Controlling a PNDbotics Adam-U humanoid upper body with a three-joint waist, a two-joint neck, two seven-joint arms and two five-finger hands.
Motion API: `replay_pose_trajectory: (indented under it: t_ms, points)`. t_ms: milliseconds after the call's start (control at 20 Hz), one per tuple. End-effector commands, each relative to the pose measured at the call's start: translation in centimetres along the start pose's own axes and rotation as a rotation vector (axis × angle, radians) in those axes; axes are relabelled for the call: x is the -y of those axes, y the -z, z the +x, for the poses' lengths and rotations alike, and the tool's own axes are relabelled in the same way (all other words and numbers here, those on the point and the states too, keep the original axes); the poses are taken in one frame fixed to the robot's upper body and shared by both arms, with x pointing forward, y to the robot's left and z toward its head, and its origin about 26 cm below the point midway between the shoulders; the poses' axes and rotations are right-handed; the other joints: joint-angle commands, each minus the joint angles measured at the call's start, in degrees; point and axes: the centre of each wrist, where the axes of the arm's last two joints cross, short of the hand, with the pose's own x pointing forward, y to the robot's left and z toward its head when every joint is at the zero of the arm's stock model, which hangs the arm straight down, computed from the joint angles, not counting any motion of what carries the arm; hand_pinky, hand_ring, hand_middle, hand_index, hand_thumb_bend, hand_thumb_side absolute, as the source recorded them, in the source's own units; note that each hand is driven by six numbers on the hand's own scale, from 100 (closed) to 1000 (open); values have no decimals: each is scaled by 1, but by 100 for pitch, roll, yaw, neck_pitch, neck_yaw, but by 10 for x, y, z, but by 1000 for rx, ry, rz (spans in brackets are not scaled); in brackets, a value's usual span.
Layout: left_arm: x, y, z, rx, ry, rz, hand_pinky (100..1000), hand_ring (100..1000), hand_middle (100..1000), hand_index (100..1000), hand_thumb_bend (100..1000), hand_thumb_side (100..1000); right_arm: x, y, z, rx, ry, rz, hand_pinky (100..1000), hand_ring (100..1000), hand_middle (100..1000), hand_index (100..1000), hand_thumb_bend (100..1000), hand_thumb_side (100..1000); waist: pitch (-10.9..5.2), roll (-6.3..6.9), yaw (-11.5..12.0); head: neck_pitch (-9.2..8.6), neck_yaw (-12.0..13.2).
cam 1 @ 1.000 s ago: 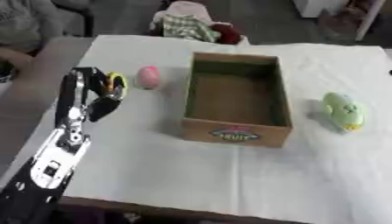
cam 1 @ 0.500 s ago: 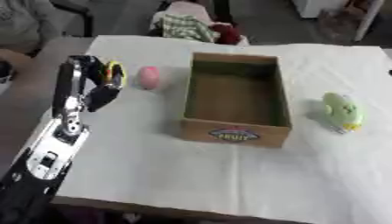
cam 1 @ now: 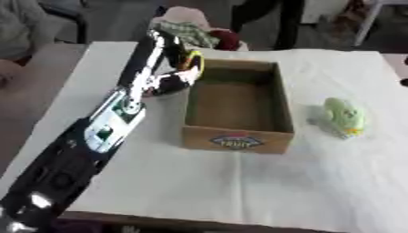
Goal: Pick up objects on the table and place them in the box.
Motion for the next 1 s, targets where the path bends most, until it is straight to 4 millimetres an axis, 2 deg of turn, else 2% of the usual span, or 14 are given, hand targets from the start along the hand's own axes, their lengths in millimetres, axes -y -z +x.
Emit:
replay_pose_trajectory:
  t_ms: [50,200,300,400,650,850,1000]
  points:
    - [8,21,11,30,41,-50,594,413,329,457,297,136,6,8,10,40,-20,7,730,923,749,796,100,311,-49,-7,-15,-75,2]
    - [15,42,22,26,69,-94,606,451,386,536,452,146,6,9,12,47,-21,6,730,924,749,796,100,311,-9,-5,-14,-124,-11]
    - [20,52,25,15,84,-130,611,466,405,559,496,149,7,9,12,48,-21,5,730,924,749,796,100,311,4,-5,-15,-138,-15]
    - [26,56,20,8,98,-168,617,477,422,577,524,154,7,9,12,49,-20,4,730,924,749,795,100,311,7,-6,-25,-139,-12]
    - [37,61,-2,-22,120,-269,630,503,455,612,669,166,6,8,11,43,-18,2,730,925,748,795,100,310,5,-13,-27,-142,-25]
    - [28,62,-31,-63,114,-237,633,509,463,622,691,172,7,6,10,36,-19,-2,730,926,748,795,100,309,-2,-7,-8,-151,-44]
    - [2,64,-44,-91,99,-134,636,515,469,625,674,156,7,5,9,28,-21,-2,730,927,748,794,100,309,-11,12,26,-161,-64]
